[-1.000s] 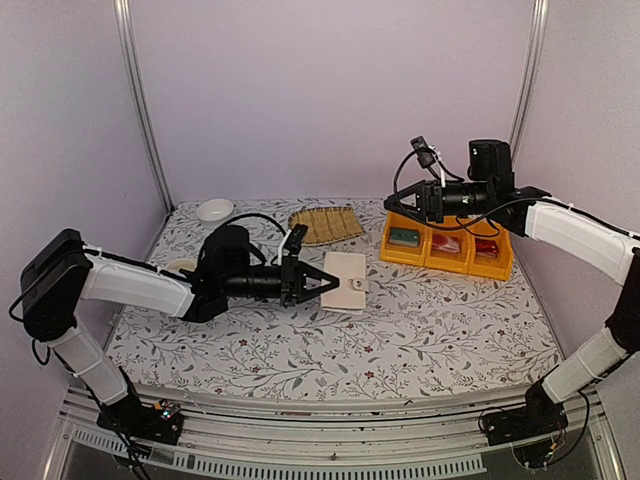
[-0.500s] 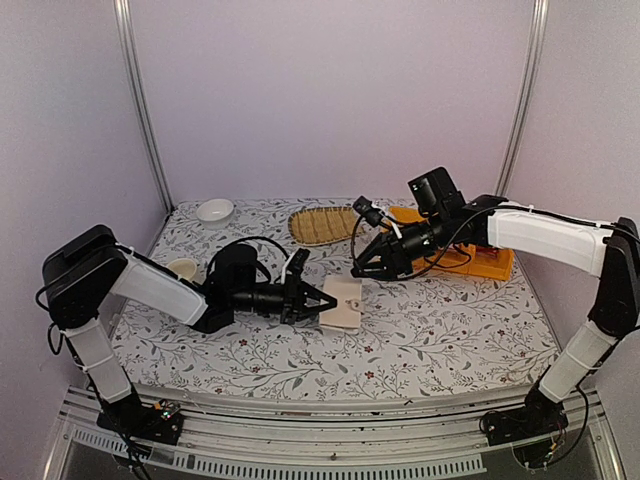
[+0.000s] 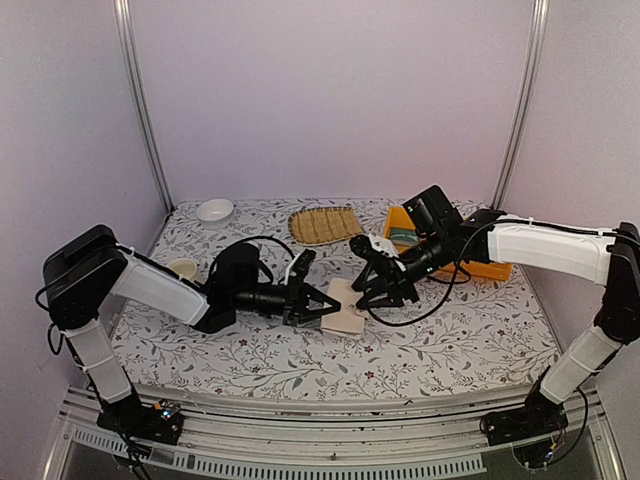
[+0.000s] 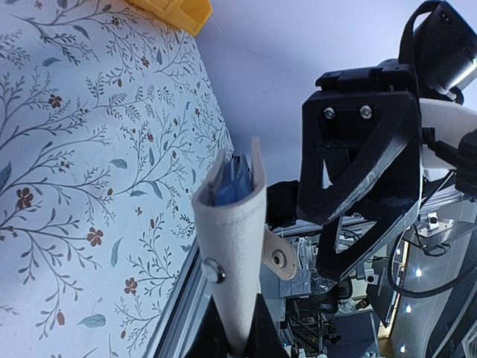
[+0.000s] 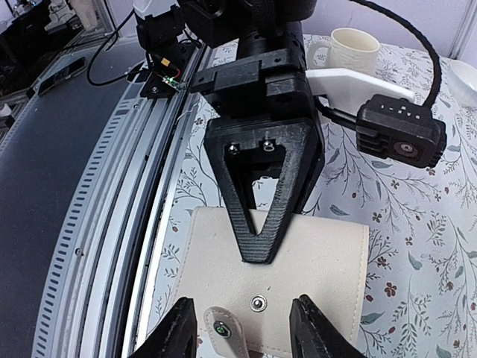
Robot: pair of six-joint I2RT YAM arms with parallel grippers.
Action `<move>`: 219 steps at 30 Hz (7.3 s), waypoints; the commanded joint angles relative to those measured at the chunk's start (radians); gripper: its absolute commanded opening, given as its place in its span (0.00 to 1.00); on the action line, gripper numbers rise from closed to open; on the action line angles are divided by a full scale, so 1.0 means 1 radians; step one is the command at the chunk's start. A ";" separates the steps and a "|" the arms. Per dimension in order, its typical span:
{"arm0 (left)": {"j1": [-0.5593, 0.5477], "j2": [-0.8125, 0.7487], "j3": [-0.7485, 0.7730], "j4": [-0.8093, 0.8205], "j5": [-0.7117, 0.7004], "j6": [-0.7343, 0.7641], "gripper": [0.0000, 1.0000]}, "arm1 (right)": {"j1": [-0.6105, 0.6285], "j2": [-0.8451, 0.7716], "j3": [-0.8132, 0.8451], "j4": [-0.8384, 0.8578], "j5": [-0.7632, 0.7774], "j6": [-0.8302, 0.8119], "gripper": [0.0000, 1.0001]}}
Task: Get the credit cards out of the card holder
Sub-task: Bring the snap button close to the card holder, then pass from the right arm to the left, then pass from the left arm to the right, then pass from the right arm to the left, then pass from the left arm to the right
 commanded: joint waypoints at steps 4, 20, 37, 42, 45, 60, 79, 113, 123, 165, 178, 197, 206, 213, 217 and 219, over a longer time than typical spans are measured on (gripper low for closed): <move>-0.012 -0.025 -0.027 0.120 -0.018 0.020 0.00 | -0.023 -0.048 0.041 0.110 -0.058 0.113 0.52; -0.022 -0.095 -0.058 0.275 -0.085 0.037 0.00 | -0.144 -0.172 -0.450 0.958 -0.256 1.145 0.82; -0.021 -0.095 -0.030 0.293 -0.095 0.044 0.00 | -0.063 -0.070 -0.442 1.128 -0.234 1.243 0.54; -0.021 -0.089 -0.022 0.296 -0.087 0.045 0.00 | -0.064 -0.032 -0.432 1.179 -0.278 1.244 0.42; -0.021 -0.089 -0.022 0.293 -0.089 0.046 0.00 | -0.064 -0.014 -0.425 1.196 -0.290 1.255 0.41; -0.023 -0.080 -0.010 0.273 -0.090 0.049 0.00 | -0.056 0.030 -0.419 1.402 -0.292 1.419 0.26; -0.047 -0.081 0.033 0.126 -0.115 0.138 0.00 | -0.049 0.039 -0.389 1.488 -0.284 1.481 0.20; -0.087 -0.157 0.066 0.024 -0.153 0.380 0.39 | -0.038 -0.005 -0.311 1.274 -0.285 1.379 0.02; -0.096 -0.209 0.014 0.103 -0.160 0.408 0.40 | -0.023 -0.033 -0.286 1.180 -0.353 1.288 0.01; -0.117 -0.120 0.049 -0.034 -0.186 0.380 0.00 | -0.119 -0.051 -0.322 0.990 -0.267 1.203 0.42; -0.122 -0.119 0.067 -0.081 -0.223 0.395 0.00 | -0.121 -0.062 -0.273 0.652 -0.127 0.994 0.25; -0.111 -0.162 0.020 -0.073 -0.203 0.411 0.37 | -0.127 -0.110 -0.322 0.791 -0.380 0.942 0.02; -0.118 -0.174 0.043 -0.195 -0.327 0.401 0.00 | -0.124 -0.118 -0.256 0.501 0.157 0.871 0.43; -0.195 -0.216 0.201 -0.564 -0.741 0.553 0.00 | 0.054 -0.144 -0.216 0.438 0.573 0.862 0.60; -0.195 -0.224 0.202 -0.581 -0.755 0.551 0.00 | 0.066 -0.135 -0.256 0.506 0.545 0.913 0.64; -0.195 -0.224 0.200 -0.569 -0.738 0.545 0.00 | 0.081 -0.096 -0.232 0.494 0.519 0.920 0.65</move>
